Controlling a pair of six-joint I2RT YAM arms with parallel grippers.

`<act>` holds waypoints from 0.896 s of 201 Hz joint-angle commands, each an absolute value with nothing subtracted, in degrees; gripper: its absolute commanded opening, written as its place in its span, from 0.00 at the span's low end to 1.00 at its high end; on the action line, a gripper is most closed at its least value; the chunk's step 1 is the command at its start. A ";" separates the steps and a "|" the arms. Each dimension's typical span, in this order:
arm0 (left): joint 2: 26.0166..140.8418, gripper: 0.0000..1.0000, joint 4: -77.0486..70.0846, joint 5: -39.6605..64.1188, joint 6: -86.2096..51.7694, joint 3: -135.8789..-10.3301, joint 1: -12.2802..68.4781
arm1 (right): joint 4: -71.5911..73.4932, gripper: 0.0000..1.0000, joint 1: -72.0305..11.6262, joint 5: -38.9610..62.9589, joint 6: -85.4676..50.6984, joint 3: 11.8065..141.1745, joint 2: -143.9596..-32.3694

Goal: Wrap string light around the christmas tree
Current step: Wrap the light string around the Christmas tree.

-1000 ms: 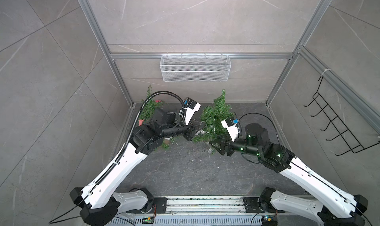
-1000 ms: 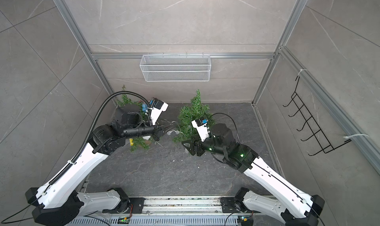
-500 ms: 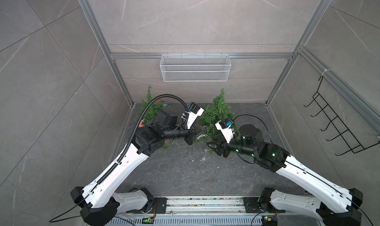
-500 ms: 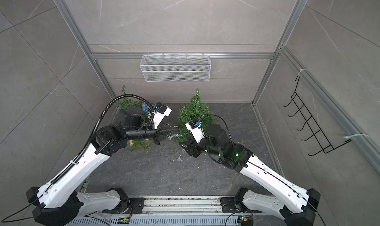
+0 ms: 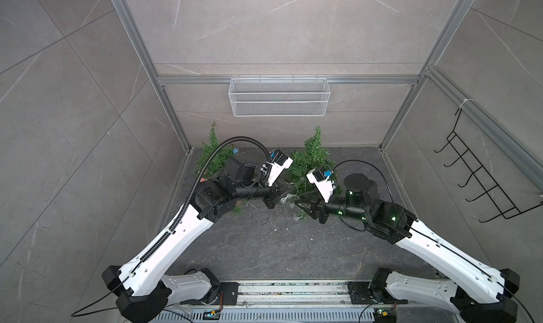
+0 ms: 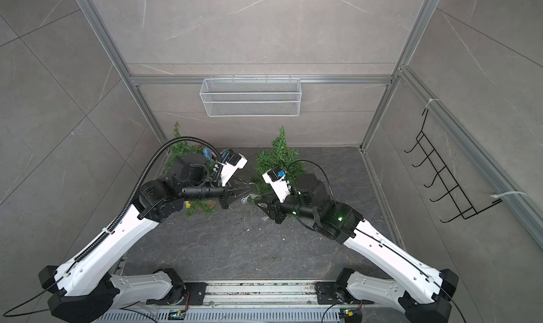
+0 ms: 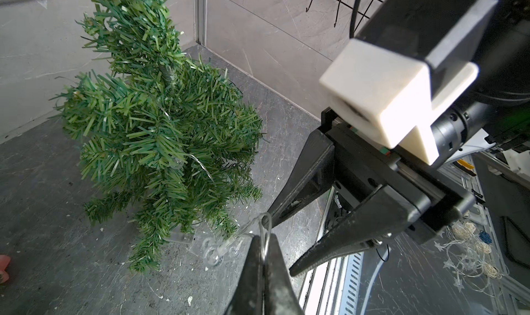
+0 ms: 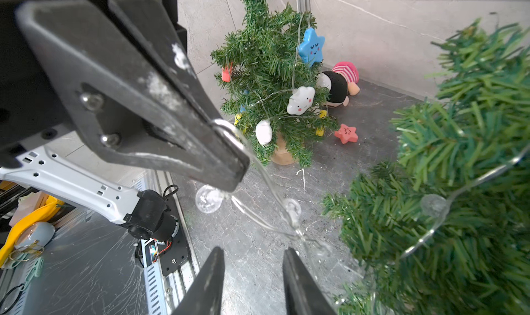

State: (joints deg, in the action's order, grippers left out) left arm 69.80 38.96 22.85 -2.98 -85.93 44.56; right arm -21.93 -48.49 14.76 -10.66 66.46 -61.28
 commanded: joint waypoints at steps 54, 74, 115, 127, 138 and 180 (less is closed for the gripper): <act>70.24 0.00 40.65 24.75 -0.41 -86.42 44.74 | -19.21 0.42 -48.65 11.44 -7.86 68.36 -63.28; 69.71 0.00 40.82 25.43 -0.27 -86.01 44.74 | -17.15 0.38 -48.69 8.65 -6.81 67.75 -64.23; 70.43 0.00 41.13 27.40 0.04 -85.45 44.74 | -10.99 0.39 -48.82 7.44 -6.94 67.24 -66.15; 71.00 0.00 41.09 27.63 0.00 -85.86 44.76 | -9.96 0.38 -48.78 7.57 -7.12 67.06 -66.57; 71.38 0.00 40.96 27.61 0.17 -86.49 44.78 | -9.98 0.27 -48.78 7.86 -7.30 66.93 -66.72; 70.73 0.10 39.34 31.67 0.02 -88.30 44.82 | -21.32 0.00 -48.77 8.68 -7.41 70.69 -60.61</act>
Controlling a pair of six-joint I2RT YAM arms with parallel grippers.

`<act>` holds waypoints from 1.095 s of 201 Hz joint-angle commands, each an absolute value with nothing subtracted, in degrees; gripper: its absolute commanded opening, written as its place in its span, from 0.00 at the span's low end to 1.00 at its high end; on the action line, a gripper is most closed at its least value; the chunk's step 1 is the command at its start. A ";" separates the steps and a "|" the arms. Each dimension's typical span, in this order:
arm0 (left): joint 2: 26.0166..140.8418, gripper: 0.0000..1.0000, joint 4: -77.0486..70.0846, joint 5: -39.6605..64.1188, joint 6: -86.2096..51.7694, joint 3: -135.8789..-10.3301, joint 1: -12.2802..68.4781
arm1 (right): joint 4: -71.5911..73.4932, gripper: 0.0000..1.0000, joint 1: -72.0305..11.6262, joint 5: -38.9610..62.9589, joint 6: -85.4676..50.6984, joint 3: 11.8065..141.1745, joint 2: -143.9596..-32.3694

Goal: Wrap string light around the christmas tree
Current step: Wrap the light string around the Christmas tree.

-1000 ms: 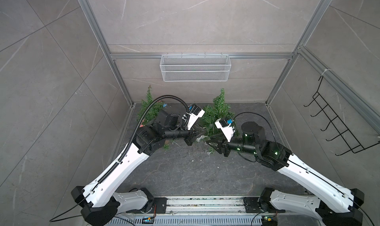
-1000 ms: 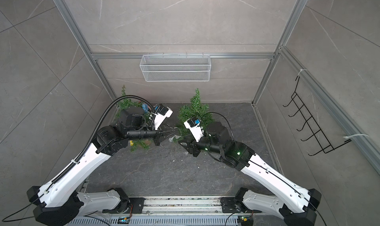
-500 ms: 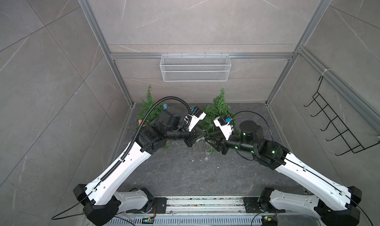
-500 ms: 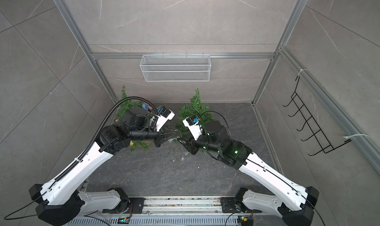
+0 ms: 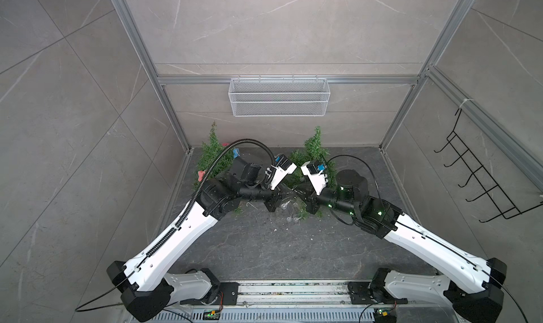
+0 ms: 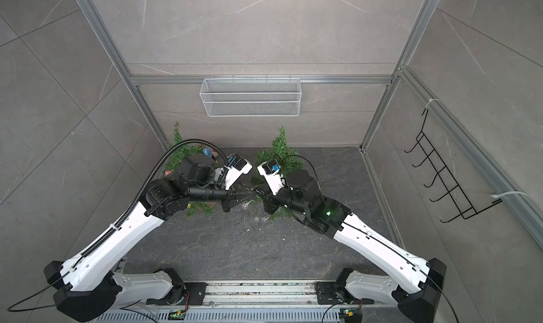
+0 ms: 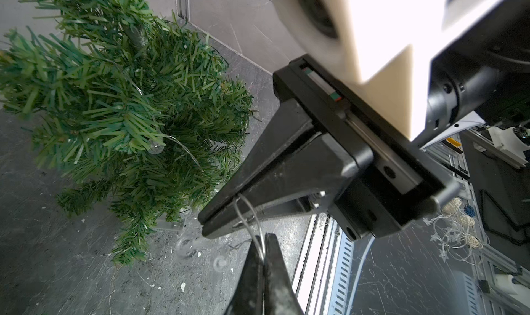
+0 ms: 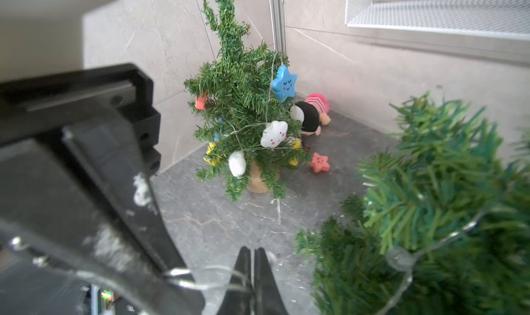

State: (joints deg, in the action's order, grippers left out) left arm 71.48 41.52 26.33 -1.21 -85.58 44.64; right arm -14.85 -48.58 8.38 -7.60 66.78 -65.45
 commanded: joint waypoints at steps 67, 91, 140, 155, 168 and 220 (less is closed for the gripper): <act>72.28 0.52 37.29 27.47 2.93 -92.73 43.13 | -34.27 0.00 -48.52 -1.81 -8.39 78.96 -52.14; 74.80 0.53 34.51 25.29 -0.43 -95.01 37.86 | -38.25 0.00 -48.16 -14.33 -7.82 84.89 -53.48; 79.59 0.54 30.65 25.21 -3.54 -99.24 31.22 | -40.89 0.00 -43.35 -26.58 -6.11 94.39 -60.32; 81.76 0.54 31.09 25.29 -2.71 -101.60 31.03 | -40.95 0.00 -37.94 -24.21 -7.18 96.93 -62.81; 83.68 0.55 31.55 25.33 -2.07 -104.06 30.56 | -40.68 0.00 -33.11 -21.41 -7.57 100.04 -65.64; 95.47 0.55 35.80 25.94 -0.20 -117.73 28.27 | -40.48 0.00 -22.21 -9.73 -7.06 125.47 -84.47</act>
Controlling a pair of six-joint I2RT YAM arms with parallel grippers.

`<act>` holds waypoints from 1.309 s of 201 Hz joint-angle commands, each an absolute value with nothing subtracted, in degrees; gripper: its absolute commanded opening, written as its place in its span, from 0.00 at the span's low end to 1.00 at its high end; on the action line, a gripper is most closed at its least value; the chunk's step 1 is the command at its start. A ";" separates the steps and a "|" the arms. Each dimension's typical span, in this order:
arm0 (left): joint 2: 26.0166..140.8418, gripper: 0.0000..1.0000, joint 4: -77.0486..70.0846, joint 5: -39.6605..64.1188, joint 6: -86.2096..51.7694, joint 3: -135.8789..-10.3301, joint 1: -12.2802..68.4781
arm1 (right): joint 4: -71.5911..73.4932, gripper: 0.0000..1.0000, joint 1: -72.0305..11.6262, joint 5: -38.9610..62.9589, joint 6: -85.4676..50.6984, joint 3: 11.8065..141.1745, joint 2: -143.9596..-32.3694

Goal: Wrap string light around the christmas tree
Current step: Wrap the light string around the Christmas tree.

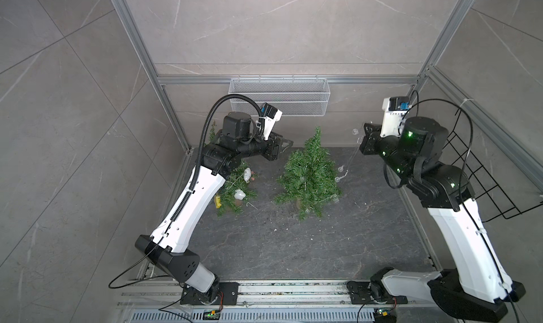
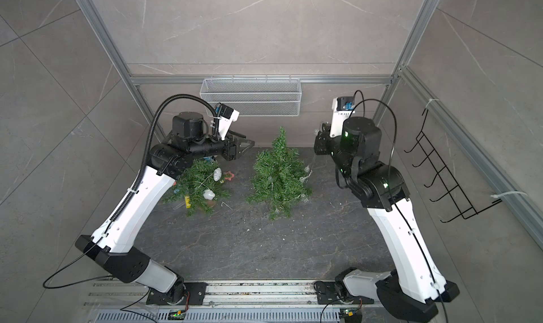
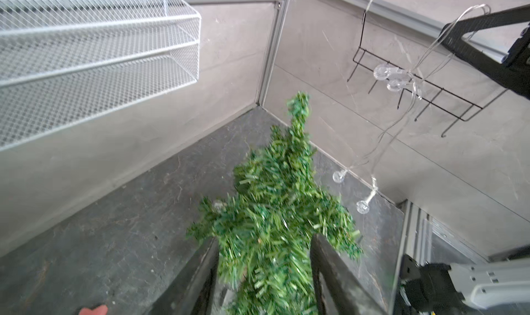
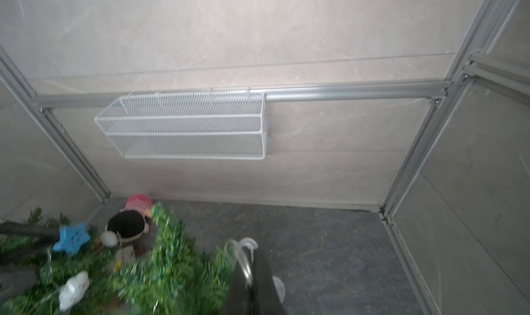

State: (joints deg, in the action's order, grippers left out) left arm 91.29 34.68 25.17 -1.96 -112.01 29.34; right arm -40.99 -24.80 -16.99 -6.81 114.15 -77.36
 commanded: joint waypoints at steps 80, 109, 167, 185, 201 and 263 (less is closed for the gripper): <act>107.07 0.64 25.99 33.07 -3.75 -122.28 24.16 | -36.52 0.00 -20.80 12.17 -16.49 158.68 -118.30; 108.64 0.67 24.87 32.03 -1.69 -122.04 23.76 | -32.47 0.00 -20.85 19.40 -19.56 159.17 -121.94; 108.82 0.68 22.14 29.67 0.23 -118.85 23.41 | -32.56 0.00 -20.97 31.79 -25.39 163.72 -127.91; 108.86 0.70 19.91 31.06 -0.43 -117.54 23.63 | -32.30 0.00 -21.07 34.19 -26.40 163.84 -128.55; 109.29 0.71 17.85 31.63 -0.62 -116.34 23.82 | -31.75 0.00 -21.09 36.37 -27.22 163.85 -128.66; 108.14 0.70 7.08 34.54 -2.52 -109.55 24.24 | -31.31 0.00 -21.09 39.96 -29.24 163.45 -127.80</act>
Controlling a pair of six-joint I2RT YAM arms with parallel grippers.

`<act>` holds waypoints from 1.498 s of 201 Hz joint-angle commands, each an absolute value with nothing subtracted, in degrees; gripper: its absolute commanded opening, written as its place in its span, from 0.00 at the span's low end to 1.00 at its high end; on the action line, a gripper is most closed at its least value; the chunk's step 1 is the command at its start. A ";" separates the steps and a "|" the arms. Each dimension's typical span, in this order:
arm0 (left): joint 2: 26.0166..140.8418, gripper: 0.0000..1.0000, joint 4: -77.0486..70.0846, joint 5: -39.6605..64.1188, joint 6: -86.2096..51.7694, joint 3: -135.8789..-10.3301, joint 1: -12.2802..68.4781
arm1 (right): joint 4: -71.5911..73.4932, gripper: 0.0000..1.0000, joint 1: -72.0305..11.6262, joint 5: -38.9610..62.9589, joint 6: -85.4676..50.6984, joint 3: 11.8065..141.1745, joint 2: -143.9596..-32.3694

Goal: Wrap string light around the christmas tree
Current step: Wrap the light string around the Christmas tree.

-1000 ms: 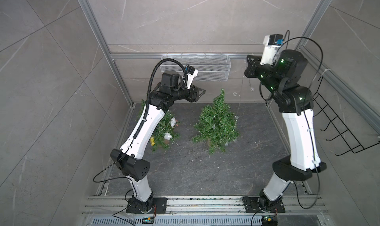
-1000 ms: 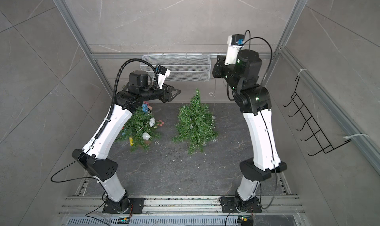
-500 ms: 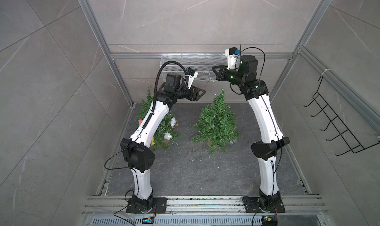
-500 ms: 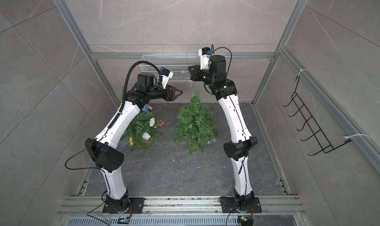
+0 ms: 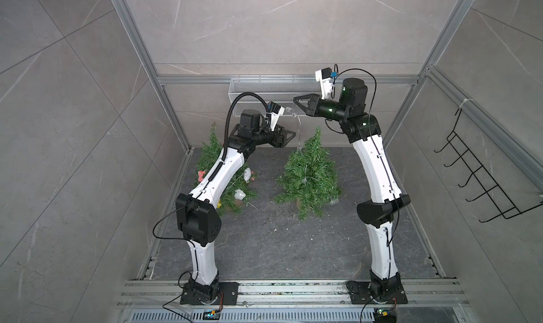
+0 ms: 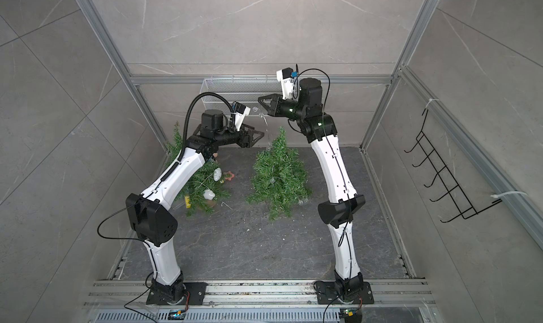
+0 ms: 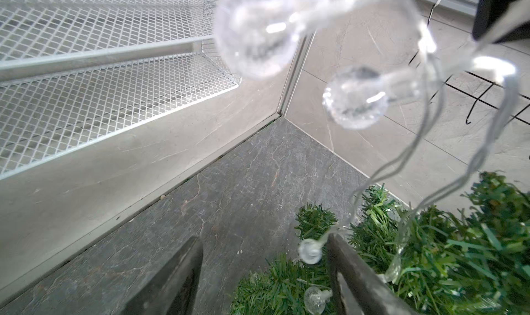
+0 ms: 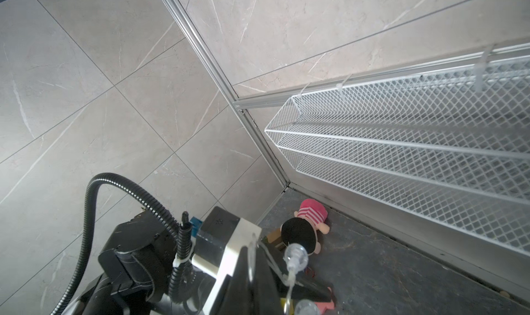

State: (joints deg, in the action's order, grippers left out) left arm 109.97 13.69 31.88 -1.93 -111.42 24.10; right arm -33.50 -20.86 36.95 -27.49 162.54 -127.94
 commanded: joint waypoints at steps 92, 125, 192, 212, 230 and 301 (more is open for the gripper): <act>106.56 0.69 5.89 33.44 -3.61 -106.41 25.37 | -31.56 0.00 -21.26 41.66 -29.29 161.66 -127.09; 107.05 0.68 2.54 34.01 -4.66 -106.52 25.80 | -31.55 0.00 -21.26 41.96 -29.12 160.96 -126.57; 110.08 0.38 0.94 33.26 -7.82 -110.21 25.84 | -30.87 0.00 -21.20 42.20 -29.37 159.97 -126.10; 109.45 0.17 1.87 31.52 -7.86 -110.21 25.56 | -31.00 0.00 -21.18 42.19 -29.11 159.83 -126.08; 108.42 0.06 3.86 29.44 -8.15 -110.00 24.53 | -31.15 0.00 -21.02 42.21 -28.82 159.84 -125.86; 105.12 0.00 13.97 27.78 -8.93 -113.95 23.09 | -31.60 0.03 -20.19 42.54 -27.86 157.79 -124.29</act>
